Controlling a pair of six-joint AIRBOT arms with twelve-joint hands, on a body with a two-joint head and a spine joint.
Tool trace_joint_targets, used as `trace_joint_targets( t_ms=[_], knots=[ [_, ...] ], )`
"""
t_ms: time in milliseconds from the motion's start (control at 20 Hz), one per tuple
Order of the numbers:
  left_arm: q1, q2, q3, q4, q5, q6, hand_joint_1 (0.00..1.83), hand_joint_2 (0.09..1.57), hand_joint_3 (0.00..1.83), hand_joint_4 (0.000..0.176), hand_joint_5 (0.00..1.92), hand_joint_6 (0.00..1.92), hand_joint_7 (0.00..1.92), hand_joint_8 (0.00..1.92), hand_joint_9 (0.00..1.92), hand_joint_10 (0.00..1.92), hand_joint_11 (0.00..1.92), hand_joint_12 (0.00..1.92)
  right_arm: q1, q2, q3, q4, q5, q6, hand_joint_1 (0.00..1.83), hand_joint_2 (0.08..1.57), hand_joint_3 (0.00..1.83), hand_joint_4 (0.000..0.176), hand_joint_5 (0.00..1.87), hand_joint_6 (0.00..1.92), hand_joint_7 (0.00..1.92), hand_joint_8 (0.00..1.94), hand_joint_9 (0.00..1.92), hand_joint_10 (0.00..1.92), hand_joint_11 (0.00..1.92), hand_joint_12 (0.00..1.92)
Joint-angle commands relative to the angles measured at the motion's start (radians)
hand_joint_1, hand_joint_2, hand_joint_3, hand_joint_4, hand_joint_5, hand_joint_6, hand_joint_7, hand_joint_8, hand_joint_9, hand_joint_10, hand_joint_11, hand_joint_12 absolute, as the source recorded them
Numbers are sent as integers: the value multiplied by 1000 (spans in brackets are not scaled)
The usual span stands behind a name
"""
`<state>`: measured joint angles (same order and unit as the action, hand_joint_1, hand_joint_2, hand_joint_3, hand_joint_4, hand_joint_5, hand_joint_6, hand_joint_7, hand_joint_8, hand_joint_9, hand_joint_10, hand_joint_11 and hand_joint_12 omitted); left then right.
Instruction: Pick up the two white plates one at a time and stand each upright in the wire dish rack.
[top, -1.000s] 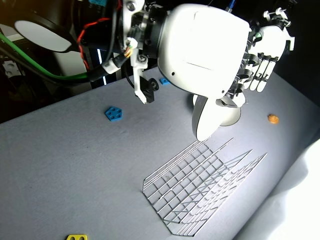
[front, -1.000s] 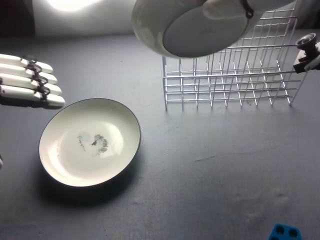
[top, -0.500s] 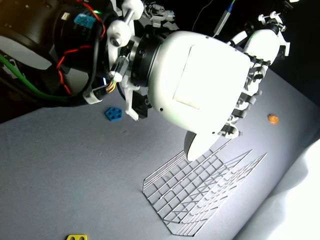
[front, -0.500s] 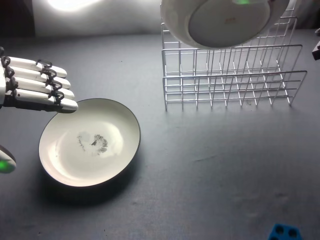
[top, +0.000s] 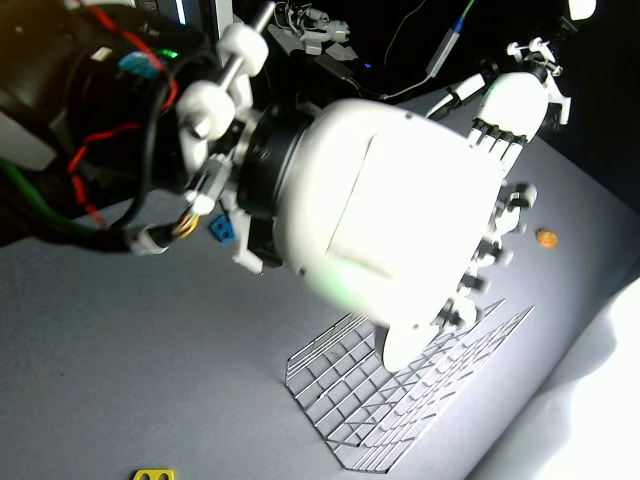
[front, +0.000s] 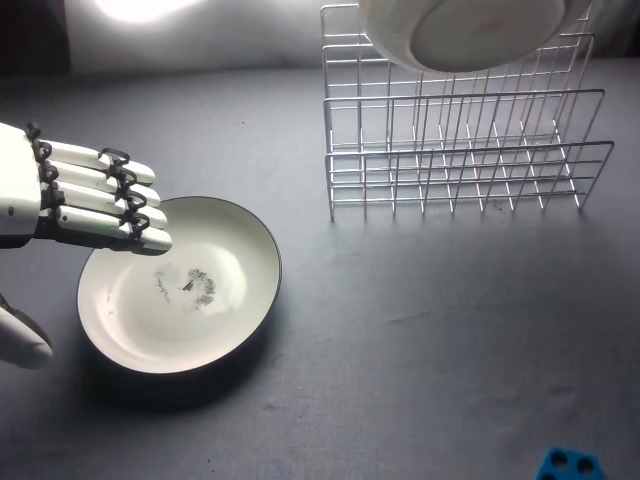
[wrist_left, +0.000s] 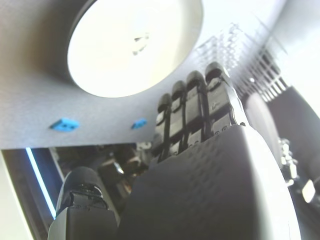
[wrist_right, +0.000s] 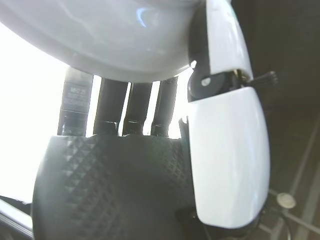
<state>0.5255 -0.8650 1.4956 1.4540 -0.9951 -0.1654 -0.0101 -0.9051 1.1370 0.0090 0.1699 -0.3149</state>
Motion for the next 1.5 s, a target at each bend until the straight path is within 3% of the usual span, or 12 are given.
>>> trace_joint_targets(
  t_ms=[0,150,350,650,750,1050,1350,1450],
  knots=[
    [-8,-1,6,-73,-27,-1,0,1049,2,0,106,1,122,2,79,3,17,11,13,7,10,-20,158,71,1233,1082,0,26,1019,923,1112,777,1296,11,896,853],
    [0,-4,4,-73,-23,-1,0,1048,1,0,116,6,133,7,88,6,28,17,12,7,34,-88,157,174,1232,1081,0,29,1025,910,1109,782,1304,13,907,860],
    [26,-9,4,-73,-5,-1,0,1049,1,0,97,4,114,1,63,0,3,8,32,2,52,-94,68,197,1235,1078,1,25,1029,909,1119,762,1307,5,911,863],
    [76,-26,9,-73,33,-1,0,1047,0,0,101,6,113,4,63,4,4,2,29,-4,71,-94,62,242,1228,1093,1,22,991,961,1089,821,1297,1,888,866],
    [90,-33,14,-73,45,-1,0,1049,1,0,118,11,133,11,86,12,27,12,29,-10,82,-94,58,259,1238,1073,0,22,1036,883,1136,747,1319,6,906,859],
    [116,-52,38,-73,88,-1,0,1044,0,0,122,6,135,6,84,5,22,13,7,-41,157,-94,39,368,1232,1086,0,22,1006,934,1107,794,1299,7,891,853],
    [116,-60,56,-73,114,-1,0,1054,3,0,114,3,129,2,90,6,26,16,-29,-51,189,-291,126,577,1238,1070,1,28,1048,874,1136,732,1311,4,909,846],
    [117,-60,56,-73,116,-5,0,1054,2,0,116,3,133,3,92,5,23,16,-38,-60,209,-292,126,618,1239,1070,0,24,1045,882,1137,734,1315,5,918,850]
  ],
)
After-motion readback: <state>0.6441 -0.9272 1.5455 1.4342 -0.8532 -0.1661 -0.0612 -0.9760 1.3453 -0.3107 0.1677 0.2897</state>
